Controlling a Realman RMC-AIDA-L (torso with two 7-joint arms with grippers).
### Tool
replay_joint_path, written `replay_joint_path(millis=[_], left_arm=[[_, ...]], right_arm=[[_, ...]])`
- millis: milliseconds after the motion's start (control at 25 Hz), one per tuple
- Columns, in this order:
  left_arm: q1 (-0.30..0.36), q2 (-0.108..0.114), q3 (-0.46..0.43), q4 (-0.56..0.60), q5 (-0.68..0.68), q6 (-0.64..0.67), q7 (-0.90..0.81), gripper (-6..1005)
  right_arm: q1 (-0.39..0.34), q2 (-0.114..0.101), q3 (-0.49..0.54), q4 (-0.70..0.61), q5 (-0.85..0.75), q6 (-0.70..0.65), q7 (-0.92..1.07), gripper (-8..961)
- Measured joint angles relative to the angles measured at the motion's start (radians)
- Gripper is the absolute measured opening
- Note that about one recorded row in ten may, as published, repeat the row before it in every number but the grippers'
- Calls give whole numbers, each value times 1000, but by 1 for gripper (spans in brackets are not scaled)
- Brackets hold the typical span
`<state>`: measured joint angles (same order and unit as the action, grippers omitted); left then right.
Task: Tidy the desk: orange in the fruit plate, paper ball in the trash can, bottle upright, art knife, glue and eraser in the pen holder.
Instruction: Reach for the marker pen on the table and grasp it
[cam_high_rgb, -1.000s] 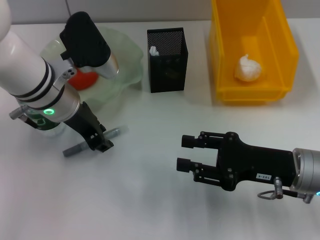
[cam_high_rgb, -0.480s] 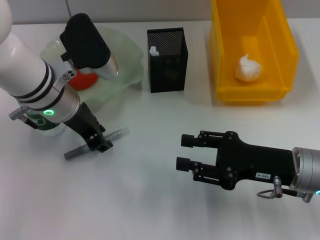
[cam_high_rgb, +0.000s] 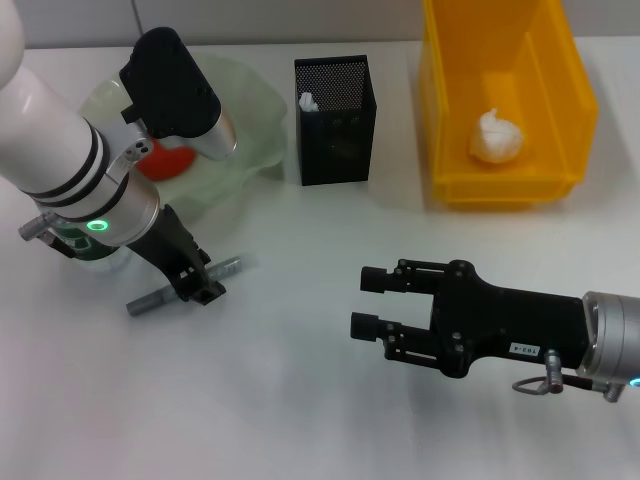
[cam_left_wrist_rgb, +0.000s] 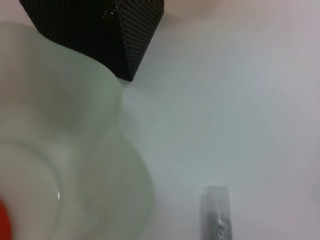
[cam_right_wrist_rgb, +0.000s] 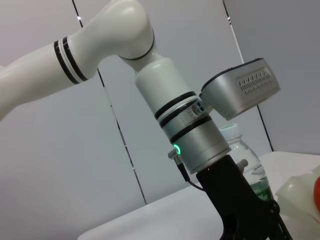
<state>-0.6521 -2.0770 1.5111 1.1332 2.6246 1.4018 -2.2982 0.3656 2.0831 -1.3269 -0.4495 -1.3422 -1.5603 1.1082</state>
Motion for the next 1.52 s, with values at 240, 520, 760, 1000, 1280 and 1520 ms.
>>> replay_joint_path(millis=[240,520,760,1000,1280,1520], left_arm=[[-1,0,0,-17,0,-12,2,422],[-4,0,14,-24,21,-20,3,420],[-3,0,18,-24,23,-29,2,421],[-3,0,23,-27,25,-29,2,296],[-4,0,23,-29,25,-29,2,293],[-4,0,23,-29,25,-29,2,226]], right_arm=[[1,0,0,0,0,0,0,611],[3,0,2,0,0,-1,1,615],[4,0,2,0,0,-2,2,618],[4,0,2,0,0,0,2,621],[4,0,3,0,0,0,2,625],[6,0,3,0,0,0,2,628]])
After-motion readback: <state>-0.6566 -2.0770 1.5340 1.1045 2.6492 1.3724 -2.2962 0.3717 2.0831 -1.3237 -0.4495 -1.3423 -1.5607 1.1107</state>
